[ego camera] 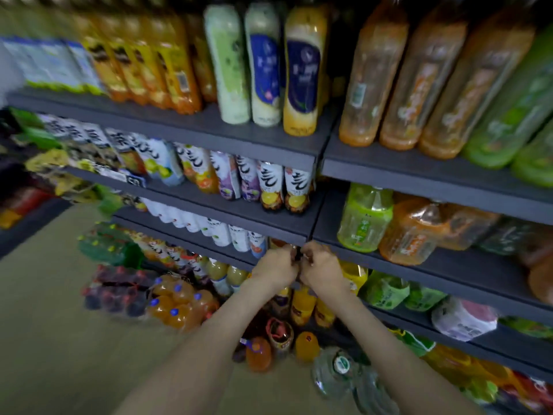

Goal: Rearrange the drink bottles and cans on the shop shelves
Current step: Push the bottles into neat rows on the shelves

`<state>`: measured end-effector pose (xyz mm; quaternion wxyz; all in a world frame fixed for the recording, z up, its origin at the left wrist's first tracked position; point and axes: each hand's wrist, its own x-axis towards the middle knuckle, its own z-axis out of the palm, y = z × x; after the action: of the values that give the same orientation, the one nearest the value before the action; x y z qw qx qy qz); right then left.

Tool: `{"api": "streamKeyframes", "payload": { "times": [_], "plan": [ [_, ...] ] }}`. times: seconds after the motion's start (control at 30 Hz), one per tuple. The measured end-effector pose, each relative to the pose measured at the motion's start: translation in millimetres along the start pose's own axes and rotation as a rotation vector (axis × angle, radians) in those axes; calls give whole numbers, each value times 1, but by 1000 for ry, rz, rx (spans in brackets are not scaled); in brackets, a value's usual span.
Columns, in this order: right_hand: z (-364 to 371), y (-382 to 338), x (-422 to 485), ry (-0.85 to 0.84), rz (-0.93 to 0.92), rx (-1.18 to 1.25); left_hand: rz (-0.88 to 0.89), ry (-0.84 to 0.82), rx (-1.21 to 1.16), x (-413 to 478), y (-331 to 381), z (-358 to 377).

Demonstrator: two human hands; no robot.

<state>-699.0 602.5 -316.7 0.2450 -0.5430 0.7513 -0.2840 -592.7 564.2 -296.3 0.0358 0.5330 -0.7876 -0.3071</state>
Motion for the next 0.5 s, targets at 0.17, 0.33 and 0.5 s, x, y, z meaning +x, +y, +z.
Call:
{"api": "streamKeyframes", "payload": {
  "times": [0.17, 0.33, 0.5],
  "plan": [
    [-44, -90, 3, -18, -235, -144, 5, 133, 15, -30, 7, -94],
    [-67, -183, 8, 45, -433, -205, 37, 276, 114, -51, -16, -188],
    [-70, -274, 23, 133, -553, -177, 64, 414, 157, -69, -66, -282]
  ]
}}
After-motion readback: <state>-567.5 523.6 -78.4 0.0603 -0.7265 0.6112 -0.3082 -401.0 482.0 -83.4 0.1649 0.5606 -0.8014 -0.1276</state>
